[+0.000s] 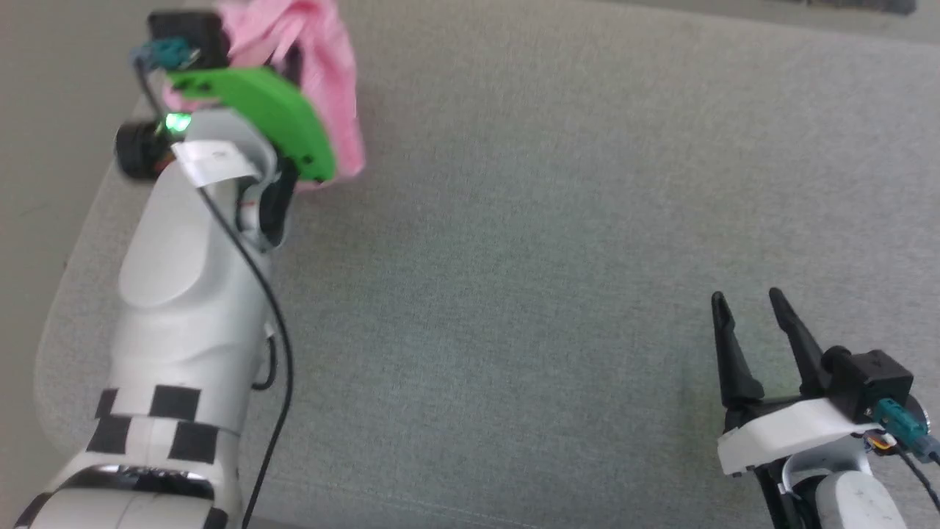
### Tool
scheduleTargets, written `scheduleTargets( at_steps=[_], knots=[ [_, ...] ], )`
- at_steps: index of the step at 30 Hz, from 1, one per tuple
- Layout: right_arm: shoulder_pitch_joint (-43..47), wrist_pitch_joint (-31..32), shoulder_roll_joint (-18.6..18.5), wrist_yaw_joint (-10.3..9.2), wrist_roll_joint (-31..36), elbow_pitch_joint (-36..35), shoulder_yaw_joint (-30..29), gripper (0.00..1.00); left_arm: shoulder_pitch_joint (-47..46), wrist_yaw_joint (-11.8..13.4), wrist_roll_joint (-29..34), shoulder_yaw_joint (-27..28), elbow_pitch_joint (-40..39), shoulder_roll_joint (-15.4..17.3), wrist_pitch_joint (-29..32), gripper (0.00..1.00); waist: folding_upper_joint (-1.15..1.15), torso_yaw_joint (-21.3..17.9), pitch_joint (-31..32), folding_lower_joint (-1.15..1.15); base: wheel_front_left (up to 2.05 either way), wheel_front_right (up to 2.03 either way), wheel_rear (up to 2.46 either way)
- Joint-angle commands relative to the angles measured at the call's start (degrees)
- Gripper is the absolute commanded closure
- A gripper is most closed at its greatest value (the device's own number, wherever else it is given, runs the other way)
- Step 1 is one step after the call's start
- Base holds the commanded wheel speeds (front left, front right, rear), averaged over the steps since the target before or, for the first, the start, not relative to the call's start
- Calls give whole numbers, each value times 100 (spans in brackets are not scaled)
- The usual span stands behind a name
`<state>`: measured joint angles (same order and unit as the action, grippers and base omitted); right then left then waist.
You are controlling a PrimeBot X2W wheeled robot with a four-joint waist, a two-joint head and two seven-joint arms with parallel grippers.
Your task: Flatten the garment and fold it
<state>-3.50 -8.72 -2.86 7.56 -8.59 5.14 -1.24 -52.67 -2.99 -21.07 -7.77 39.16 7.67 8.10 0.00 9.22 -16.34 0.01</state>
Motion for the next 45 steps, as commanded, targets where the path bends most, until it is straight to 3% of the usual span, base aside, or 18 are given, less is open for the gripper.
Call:
scheduleTargets(
  at_steps=[1,9,20,25,26,27,28,33,37,45],
  knots=[
    [-3,-79,-1,-8,-73,76,28,0,-156,-125,80,-154,-161,-71,-58,100,0,-124,310,-1,0,0,0],
    [-74,-298,-1,-8,-276,411,-40,0,52,-422,-269,-1311,-925,-418,336,100,0,-637,709,-1,0,0,0],
    [-166,-486,-1,-8,-379,716,-239,0,1428,-447,-1562,-3381,-912,-478,1468,100,0,-1511,751,-1,0,0,0],
    [-181,-541,-1,-8,-421,835,-289,0,1860,-320,-2329,-3912,-891,-478,1645,100,0,-1700,787,-1,0,0,0],
    [-183,-552,-1,-8,-425,859,-296,0,1901,-237,-2513,-3979,-899,-478,1668,97,0,-1713,799,-1,0,0,0],
    [-183,-558,-1,-8,-428,875,-299,0,1904,-161,-2631,-4012,-911,-479,1643,65,0,-1719,812,-1,0,0,0],
    [-179,-566,-1,-8,-435,893,-303,0,1888,-62,-2762,-4030,-927,-479,1573,0,0,-1721,835,-1,0,0,0],
    [-136,-593,-1,-8,-466,970,-341,0,1634,191,-3202,-3921,-1049,-479,1255,0,0,-1592,1009,-1,0,0,0],
    [-97,-604,-1,-8,-486,1015,-288,0,1369,366,-3296,-3415,-1151,-425,611,0,0,-1412,1176,-1,0,0,0],
    [-34,-446,-1,-8,-514,1109,-99,0,1550,879,-2506,-2661,-1405,512,-1426,0,0,-1094,1457,-1,0,0,0]
  ],
)
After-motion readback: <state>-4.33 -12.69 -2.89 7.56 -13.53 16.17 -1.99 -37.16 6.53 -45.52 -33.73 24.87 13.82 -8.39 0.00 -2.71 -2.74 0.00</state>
